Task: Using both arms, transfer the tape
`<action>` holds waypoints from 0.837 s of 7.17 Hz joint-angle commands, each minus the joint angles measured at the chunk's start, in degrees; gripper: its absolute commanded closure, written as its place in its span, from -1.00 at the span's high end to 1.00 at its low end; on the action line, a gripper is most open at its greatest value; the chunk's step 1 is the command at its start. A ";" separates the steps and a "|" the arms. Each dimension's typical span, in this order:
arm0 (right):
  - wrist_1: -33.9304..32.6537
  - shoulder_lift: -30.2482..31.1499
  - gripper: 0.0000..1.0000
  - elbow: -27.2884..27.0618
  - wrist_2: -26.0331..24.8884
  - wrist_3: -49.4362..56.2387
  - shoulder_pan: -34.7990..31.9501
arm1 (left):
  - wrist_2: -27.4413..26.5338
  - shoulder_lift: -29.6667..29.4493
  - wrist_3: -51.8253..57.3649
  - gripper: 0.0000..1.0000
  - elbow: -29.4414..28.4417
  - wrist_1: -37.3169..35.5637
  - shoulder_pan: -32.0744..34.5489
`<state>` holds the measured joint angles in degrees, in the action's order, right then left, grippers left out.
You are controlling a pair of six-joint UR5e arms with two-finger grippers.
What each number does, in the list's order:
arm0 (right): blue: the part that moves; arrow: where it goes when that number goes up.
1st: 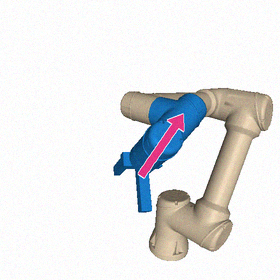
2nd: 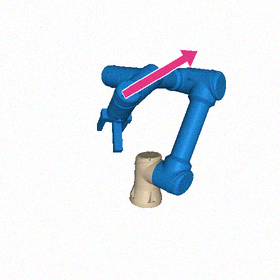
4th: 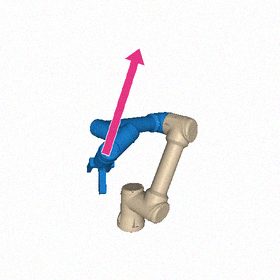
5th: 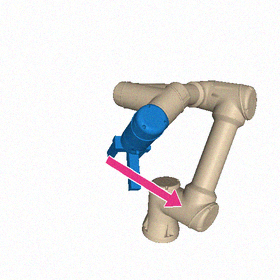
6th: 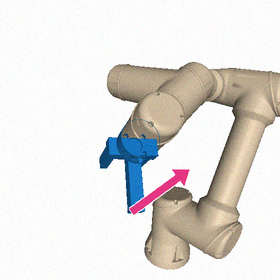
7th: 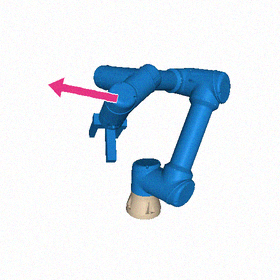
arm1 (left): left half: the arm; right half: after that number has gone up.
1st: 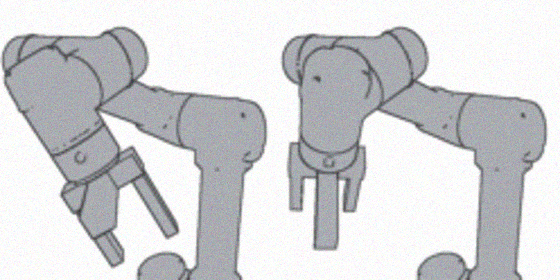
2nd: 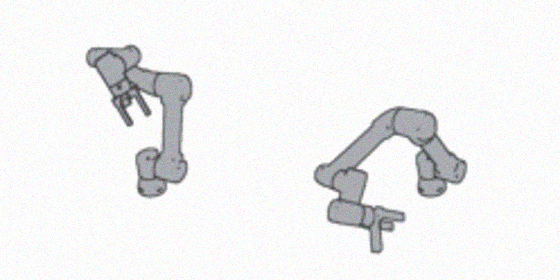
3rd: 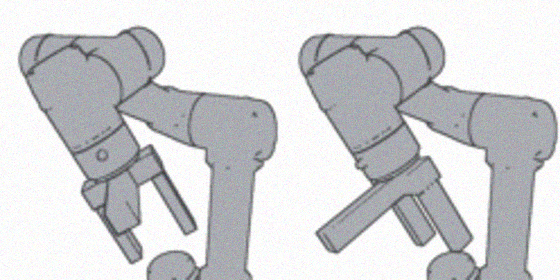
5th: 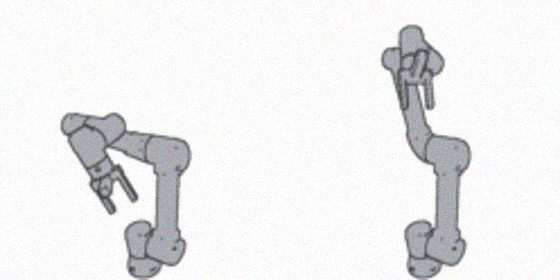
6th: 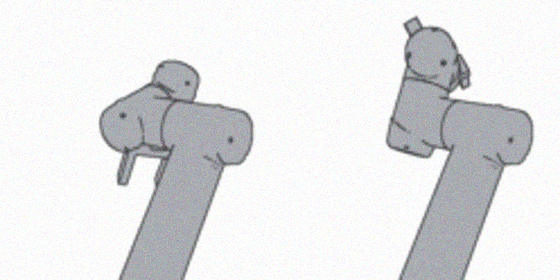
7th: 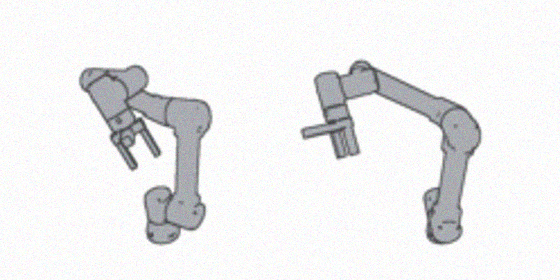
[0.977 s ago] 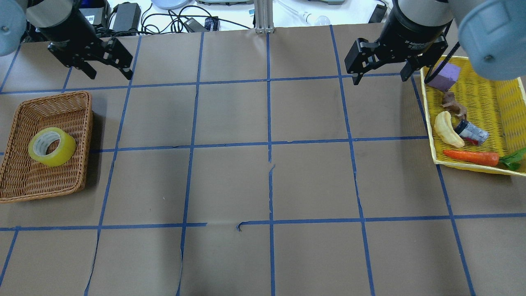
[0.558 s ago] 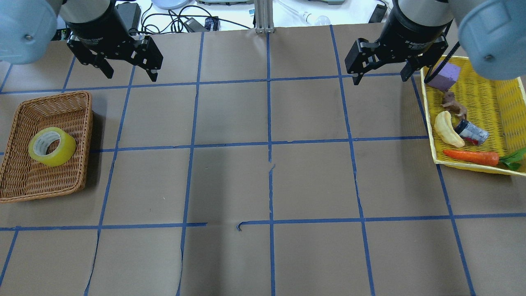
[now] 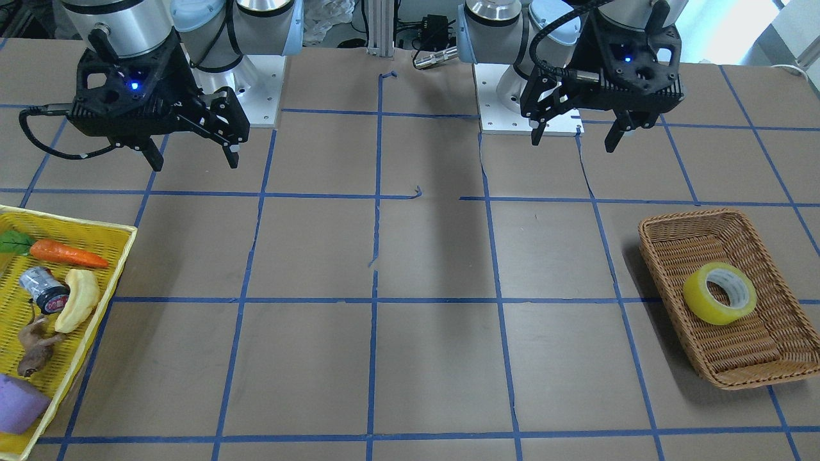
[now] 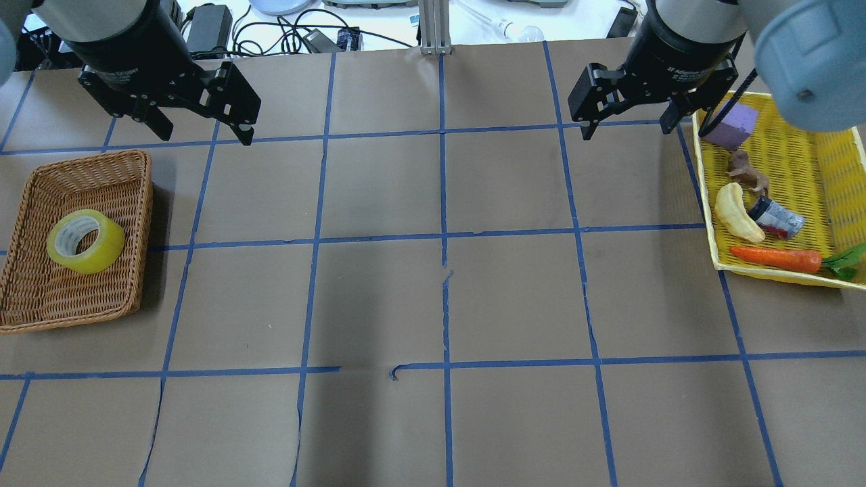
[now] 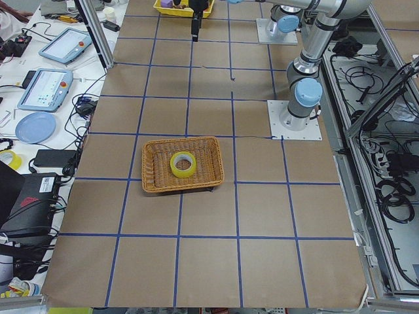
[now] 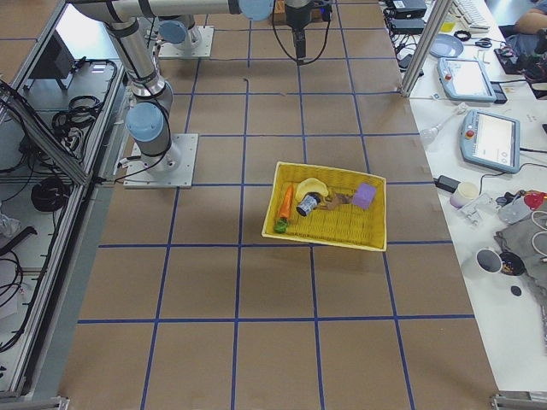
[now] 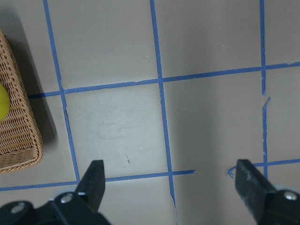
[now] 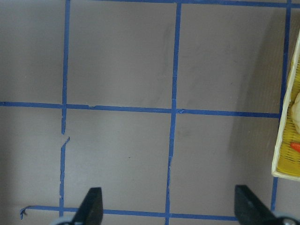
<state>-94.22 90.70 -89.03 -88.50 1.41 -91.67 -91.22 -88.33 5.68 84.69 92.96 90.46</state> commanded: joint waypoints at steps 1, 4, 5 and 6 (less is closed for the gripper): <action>0.00 0.00 1.00 0.00 0.00 0.00 0.00 | 0.51 0.70 -0.23 0.96 0.83 -0.67 0.25; 0.00 0.00 1.00 0.00 -0.62 0.00 0.00 | 0.60 1.23 -0.31 0.96 1.26 -0.68 0.25; 0.00 0.00 1.00 0.00 -0.62 0.00 0.00 | 0.52 1.32 -0.31 0.96 1.26 -0.67 0.25; 0.00 0.00 1.00 0.00 -0.62 0.00 0.00 | 0.51 1.32 -0.31 0.98 1.18 -0.67 0.16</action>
<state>-94.22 90.70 -89.02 -89.10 1.41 -91.67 -90.68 -87.06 5.37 85.93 92.28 90.69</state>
